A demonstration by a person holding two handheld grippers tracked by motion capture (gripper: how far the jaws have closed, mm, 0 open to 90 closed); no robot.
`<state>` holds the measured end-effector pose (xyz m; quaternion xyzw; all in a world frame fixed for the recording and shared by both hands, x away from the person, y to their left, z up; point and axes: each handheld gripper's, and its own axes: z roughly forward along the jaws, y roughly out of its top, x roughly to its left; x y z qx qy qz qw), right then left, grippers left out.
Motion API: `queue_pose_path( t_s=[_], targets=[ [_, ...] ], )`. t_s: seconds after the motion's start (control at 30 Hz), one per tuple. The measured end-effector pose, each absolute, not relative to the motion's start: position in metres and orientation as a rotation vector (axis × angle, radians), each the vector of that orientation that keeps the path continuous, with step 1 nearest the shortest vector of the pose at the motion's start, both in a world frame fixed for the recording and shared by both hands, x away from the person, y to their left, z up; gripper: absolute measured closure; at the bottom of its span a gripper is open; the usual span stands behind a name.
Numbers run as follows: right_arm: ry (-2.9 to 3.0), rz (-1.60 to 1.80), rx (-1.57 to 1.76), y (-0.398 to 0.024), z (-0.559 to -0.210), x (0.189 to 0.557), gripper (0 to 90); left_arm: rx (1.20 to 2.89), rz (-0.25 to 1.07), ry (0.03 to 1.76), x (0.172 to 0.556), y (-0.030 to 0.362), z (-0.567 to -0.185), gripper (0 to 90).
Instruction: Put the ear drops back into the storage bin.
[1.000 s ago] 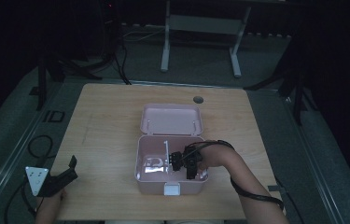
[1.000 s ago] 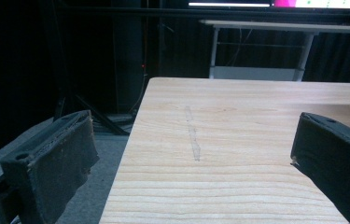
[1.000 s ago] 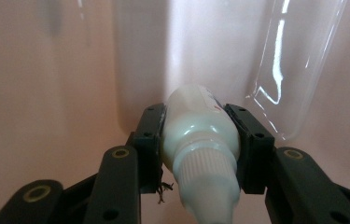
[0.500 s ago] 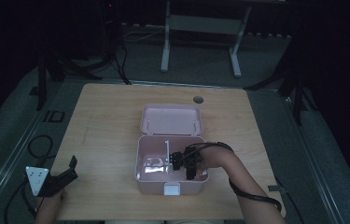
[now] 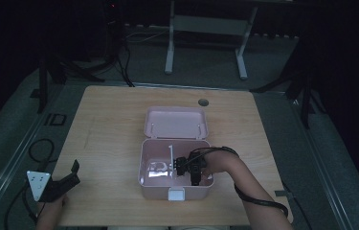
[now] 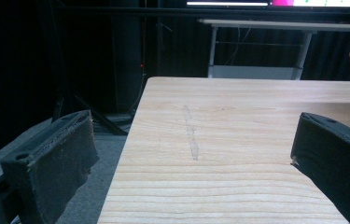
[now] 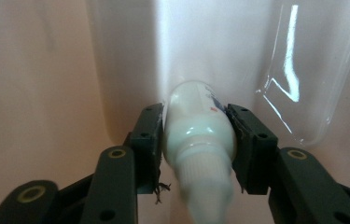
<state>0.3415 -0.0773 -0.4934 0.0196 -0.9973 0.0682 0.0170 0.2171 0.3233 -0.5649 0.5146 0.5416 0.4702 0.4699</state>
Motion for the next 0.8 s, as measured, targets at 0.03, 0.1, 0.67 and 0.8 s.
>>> queue_pose_path(
  t_s=[0.03,0.1,0.67,0.8],
  targets=[
    [-3.103,0.211,0.059,-0.077,-0.492,0.342,56.8,1.261,1.152,1.328,0.217,0.323,-0.565,0.4],
    [-3.113,0.191,0.059,-0.078,-0.486,0.341,56.5,1.262,1.152,1.327,0.217,0.323,-0.565,0.4],
    [-3.197,-0.062,0.023,-0.094,-0.411,0.337,41.0,1.269,1.153,1.327,0.217,0.323,-0.565,0.4],
    [-3.21,-0.104,-0.011,-0.1,-0.4,0.337,35.2,1.269,1.152,1.327,0.218,0.323,-0.565,0.4]
  ],
)
